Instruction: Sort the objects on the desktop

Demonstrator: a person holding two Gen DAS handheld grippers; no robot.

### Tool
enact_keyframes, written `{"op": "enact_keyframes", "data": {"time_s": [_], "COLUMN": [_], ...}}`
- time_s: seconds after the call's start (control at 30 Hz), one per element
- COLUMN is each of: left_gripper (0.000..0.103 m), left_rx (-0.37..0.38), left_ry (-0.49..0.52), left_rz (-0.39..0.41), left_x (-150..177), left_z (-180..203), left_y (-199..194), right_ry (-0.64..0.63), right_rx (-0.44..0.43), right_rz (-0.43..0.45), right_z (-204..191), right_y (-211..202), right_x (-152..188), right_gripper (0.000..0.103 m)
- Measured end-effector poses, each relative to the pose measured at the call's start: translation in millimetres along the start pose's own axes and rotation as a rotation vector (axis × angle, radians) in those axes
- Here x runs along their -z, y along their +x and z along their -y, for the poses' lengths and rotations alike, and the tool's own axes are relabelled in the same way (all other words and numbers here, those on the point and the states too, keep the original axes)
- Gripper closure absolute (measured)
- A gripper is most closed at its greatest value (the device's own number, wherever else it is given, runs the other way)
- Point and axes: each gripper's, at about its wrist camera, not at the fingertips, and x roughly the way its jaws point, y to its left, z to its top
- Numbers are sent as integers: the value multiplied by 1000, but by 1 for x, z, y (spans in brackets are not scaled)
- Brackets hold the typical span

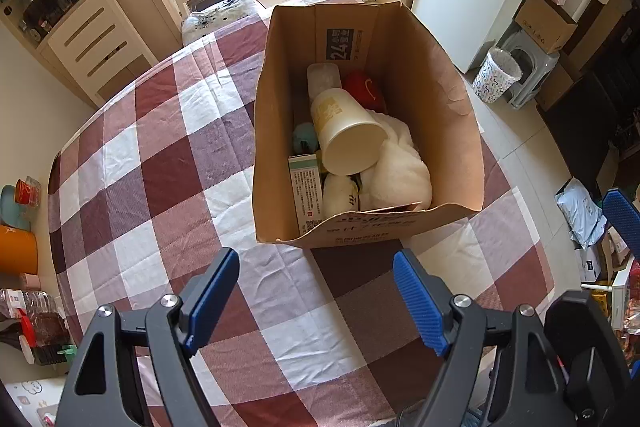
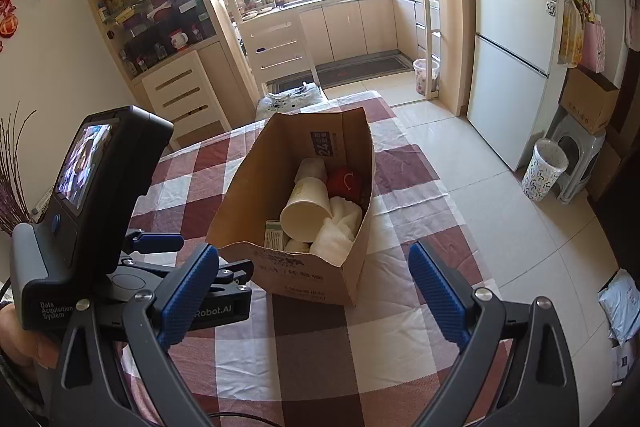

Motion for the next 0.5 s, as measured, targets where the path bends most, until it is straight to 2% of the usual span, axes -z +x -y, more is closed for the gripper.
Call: {"op": "enact_keyframes", "data": {"time_s": [0.5], "left_gripper": [21], "left_rx": [11], "left_ry": [-4], "left_rz": [-24], "left_x": [-1], "left_z": [1], "left_y": [8], "right_ry": [12], "right_rx": [5], "right_rz": [-19], "right_z": [1], "right_y": [7], "right_x": [0], "right_gripper": [6]}}
